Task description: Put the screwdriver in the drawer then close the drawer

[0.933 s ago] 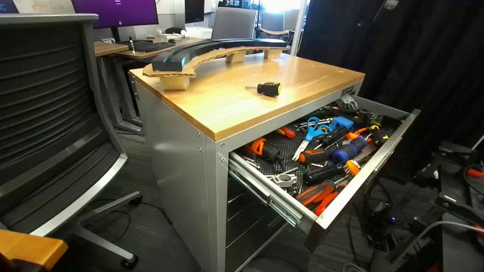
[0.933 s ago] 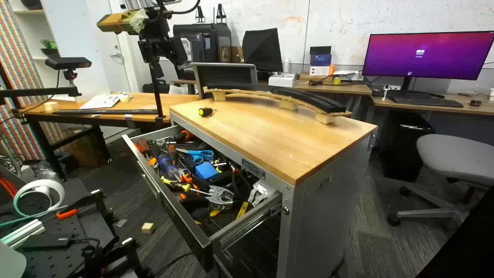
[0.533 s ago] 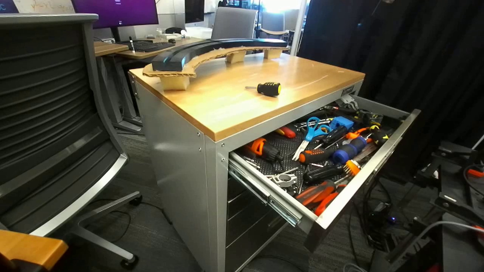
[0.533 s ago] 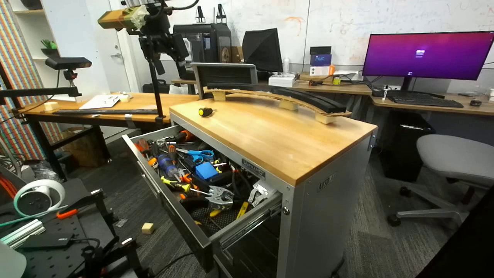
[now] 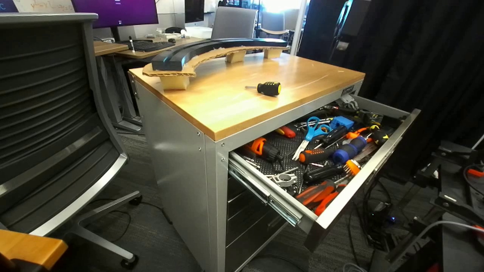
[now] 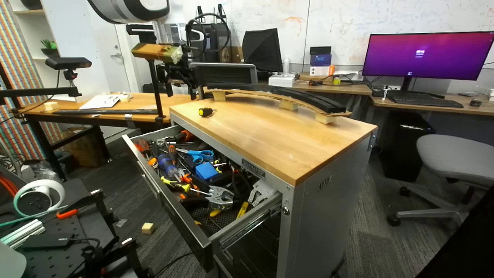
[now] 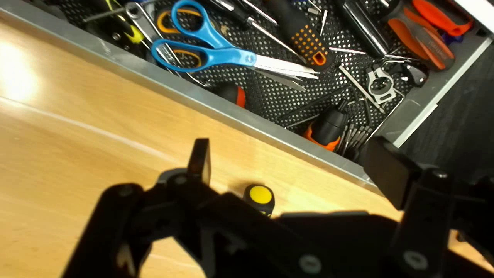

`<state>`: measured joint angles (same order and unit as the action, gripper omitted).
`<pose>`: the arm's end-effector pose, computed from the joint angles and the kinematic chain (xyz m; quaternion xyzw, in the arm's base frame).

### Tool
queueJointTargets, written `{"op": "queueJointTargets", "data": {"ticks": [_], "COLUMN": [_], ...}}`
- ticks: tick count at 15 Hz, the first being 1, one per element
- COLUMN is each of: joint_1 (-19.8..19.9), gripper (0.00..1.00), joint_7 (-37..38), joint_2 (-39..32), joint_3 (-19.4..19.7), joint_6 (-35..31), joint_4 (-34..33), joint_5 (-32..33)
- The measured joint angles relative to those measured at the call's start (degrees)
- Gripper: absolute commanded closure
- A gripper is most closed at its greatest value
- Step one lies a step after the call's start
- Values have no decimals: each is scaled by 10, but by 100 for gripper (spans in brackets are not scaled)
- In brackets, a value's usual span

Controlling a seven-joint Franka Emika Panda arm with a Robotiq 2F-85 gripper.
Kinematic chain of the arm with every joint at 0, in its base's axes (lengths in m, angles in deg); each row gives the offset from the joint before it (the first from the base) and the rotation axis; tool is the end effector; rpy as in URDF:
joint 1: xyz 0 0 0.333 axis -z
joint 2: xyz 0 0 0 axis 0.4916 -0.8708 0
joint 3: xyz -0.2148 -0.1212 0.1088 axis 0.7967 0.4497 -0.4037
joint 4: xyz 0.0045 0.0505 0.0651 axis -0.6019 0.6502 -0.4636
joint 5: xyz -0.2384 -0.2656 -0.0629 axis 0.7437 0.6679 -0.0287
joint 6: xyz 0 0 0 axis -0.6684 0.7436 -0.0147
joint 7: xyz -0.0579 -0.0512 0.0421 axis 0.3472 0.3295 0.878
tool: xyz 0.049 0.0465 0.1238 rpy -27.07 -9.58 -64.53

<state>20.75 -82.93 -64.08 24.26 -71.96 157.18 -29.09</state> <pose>0.4798 0.1288 0.3102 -0.9755 -0.2149 -0.0448 0.0142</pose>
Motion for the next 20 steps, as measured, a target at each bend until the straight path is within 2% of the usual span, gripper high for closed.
{"op": "queueJointTargets", "data": {"ticks": [4,8,9,10,11,15,18,20], "joint_1": [-4,-4,-4,-5,-6,-7,-6,-1], "gripper": [0,0,25,27,34,67,88,91], "joint_7": [-21,-16,-7,7,22,55,54,9], "joint_2": [-144,-235,-250,-262,-270,-280,-279,-279], "joint_3": [-19,-25,-24,-22,-19,-15,-14,-22], "joint_6": [1,2,2,2,2,7,16,48], "joint_4": [-123,-217,-231,-243,-250,-255,-258,-265], "joint_5": [-1,2,12,27,43,61,67,65]}}
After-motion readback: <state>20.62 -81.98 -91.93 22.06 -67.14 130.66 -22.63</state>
